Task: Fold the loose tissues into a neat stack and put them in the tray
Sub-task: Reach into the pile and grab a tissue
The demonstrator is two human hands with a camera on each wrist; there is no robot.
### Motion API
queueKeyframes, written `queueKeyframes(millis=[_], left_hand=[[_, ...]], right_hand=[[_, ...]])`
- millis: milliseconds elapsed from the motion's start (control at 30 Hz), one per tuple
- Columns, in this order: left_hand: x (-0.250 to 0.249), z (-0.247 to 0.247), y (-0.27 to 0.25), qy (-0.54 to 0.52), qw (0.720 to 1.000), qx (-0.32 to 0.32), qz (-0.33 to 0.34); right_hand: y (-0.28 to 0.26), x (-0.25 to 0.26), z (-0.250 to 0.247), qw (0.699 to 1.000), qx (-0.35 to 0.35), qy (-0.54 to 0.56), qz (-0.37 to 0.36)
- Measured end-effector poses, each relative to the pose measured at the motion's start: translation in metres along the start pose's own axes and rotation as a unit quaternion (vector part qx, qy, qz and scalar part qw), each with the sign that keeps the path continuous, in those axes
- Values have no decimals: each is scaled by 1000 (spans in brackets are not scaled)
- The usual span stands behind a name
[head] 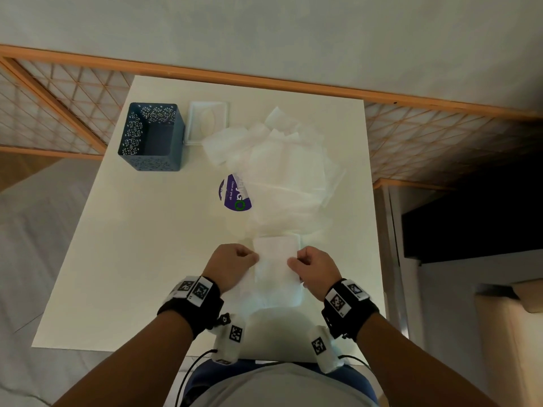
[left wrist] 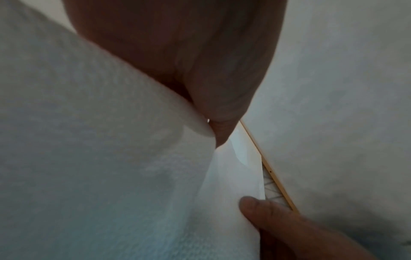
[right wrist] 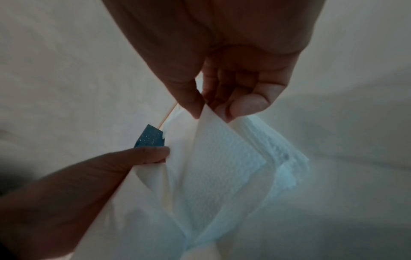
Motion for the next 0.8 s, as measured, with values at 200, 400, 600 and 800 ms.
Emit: queueKeyframes(millis=[200,400,600,800], left_hand=[[-1,7,7,77,997,-8,3],[-10,-14,-5,67,997,-43,6],[-45,-52,-35,-35,997,-60,41],[-110,-75,-73,-123,989,-50,67]], right_hand=[[12,-4,7,995,-47,-84,37],[13,-5,5,990,-54,-111,62],[-13,27,-20,992,-103,-73,-2],[-60,98,-42,987,-28,43,-155]])
Point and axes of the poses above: each hand's wrist, its own y-axis towards the middle knuckle, its own z-axis out of the palm, x = y × z, the point moved 1 cm from there along y, towards the middle knuckle, and after that the axes turned 3 degrees about z, right-handed, at the moved point
